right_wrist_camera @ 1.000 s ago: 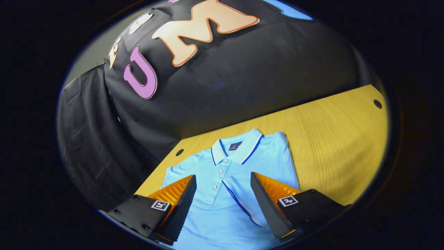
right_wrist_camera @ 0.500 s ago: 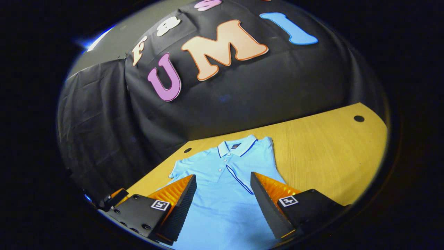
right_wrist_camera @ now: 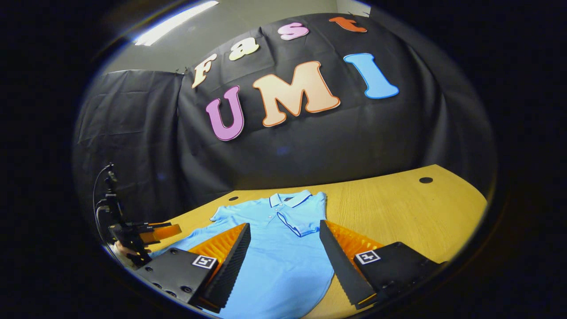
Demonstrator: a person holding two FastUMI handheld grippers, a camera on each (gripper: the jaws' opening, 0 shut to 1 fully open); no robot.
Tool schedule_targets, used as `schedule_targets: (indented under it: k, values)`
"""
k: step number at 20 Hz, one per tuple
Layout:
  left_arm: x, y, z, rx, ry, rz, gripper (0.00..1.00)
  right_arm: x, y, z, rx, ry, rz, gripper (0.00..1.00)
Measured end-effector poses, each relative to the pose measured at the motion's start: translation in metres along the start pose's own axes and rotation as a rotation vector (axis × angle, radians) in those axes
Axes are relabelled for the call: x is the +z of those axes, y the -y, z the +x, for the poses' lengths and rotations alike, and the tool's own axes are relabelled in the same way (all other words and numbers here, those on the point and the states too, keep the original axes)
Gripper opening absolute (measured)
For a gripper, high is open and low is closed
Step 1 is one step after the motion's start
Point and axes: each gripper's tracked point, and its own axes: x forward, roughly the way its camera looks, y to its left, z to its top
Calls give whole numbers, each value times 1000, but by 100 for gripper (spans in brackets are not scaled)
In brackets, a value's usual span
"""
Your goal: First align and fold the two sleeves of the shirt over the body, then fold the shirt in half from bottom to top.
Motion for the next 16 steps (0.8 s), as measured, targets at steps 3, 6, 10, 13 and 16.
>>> schedule_targets:
  k: [3,6,10,13,16]
  values:
    - [4,-23,24,0,-67,-3,95,1,-4,-13,16,11,13,97]
    - [14,-45,54,-6,-127,-13,95,1,-4,-20,16,13,-7,97]
    - [26,-64,105,-28,-197,-113,95,-3,-6,-30,19,5,-20,97]
    - [31,-77,141,-38,-252,-164,96,-5,-5,-36,17,2,-17,97]
    - [27,-95,179,-2,-311,-158,95,-6,2,-40,4,-1,-20,97]
